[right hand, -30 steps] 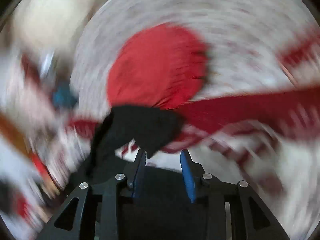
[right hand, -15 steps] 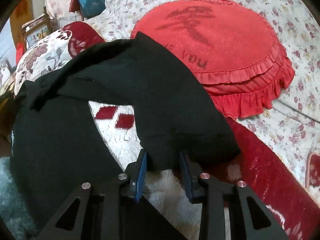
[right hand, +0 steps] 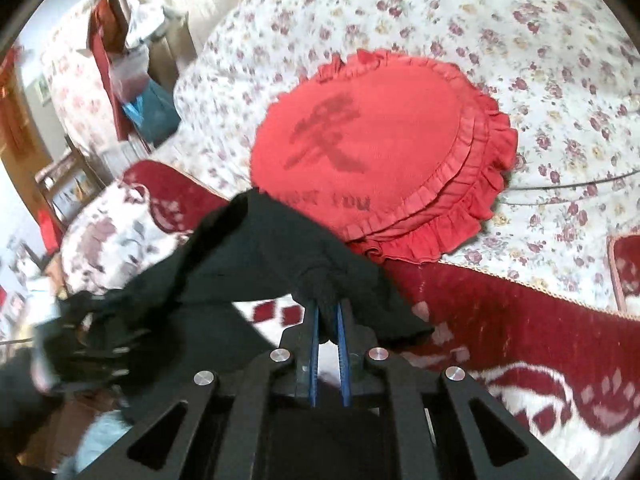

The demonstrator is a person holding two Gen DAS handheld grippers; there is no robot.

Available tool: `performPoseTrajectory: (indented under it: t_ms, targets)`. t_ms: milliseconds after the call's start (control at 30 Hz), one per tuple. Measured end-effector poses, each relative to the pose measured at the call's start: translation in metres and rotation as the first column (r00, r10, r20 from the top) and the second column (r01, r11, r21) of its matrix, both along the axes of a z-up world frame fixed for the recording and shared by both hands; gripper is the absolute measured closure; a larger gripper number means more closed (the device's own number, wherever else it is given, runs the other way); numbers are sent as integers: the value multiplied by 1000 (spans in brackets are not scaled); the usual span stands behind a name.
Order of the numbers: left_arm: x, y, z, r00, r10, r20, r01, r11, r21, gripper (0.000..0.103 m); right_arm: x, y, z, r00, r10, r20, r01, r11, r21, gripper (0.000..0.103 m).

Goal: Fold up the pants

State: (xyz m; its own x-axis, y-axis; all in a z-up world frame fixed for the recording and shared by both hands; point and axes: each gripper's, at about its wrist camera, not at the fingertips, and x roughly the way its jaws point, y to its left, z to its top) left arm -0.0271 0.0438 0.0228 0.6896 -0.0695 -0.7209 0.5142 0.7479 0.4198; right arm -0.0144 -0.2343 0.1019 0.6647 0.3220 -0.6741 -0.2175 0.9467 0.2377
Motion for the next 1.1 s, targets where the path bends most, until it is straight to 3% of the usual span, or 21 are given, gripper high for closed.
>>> performPoseTrajectory:
  t_ms: [33,67,100,133,233,333,467,533,700,800,867,1000,1100]
  targets:
    - [1,4,-2,1000,4,-5,-4,1000,-21,49,-5,-1,4,1000,3,3,-3,1000,9,95]
    - [2,11,3,1000,22,-19,-23,996,-87,73,-8,0,8,1000,4,7,-4,1000,14,95]
    - [3,19,7,998,44,-39,-49,989,-137,89,-13,1,13,1000,4,14,-4,1000,17,95]
    - [1,29,16,996,77,-45,-85,974,-208,90,-17,2,16,1000,3,21,-3,1000,21,95]
    - [-2,60,44,989,148,-17,-145,934,-326,93,-31,1,32,998,-1,57,-2,998,57,95]
    - [7,103,76,973,230,-12,-211,868,-450,93,-50,-5,53,994,-23,108,11,994,111,96]
    - [18,161,115,948,317,-39,-277,755,-594,95,-84,-23,91,980,-68,187,35,984,174,96]
    - [21,177,131,943,332,-32,-279,730,-624,96,-102,-34,110,973,-86,217,39,976,213,96]
    - [34,191,161,944,331,12,-237,702,-672,101,-143,-58,149,953,-104,284,16,955,295,96]
    - [54,190,155,940,342,-17,-265,696,-668,101,-141,-67,150,953,-114,282,19,948,319,101]
    - [66,186,147,938,342,-58,-290,680,-673,101,-122,-75,136,959,-140,246,54,944,326,101]
    - [60,167,129,943,322,-87,-294,677,-674,101,-77,-83,90,965,-231,126,203,959,198,101]
    - [48,159,114,943,310,-124,-310,673,-671,100,-74,-79,73,968,-229,102,209,962,179,101]
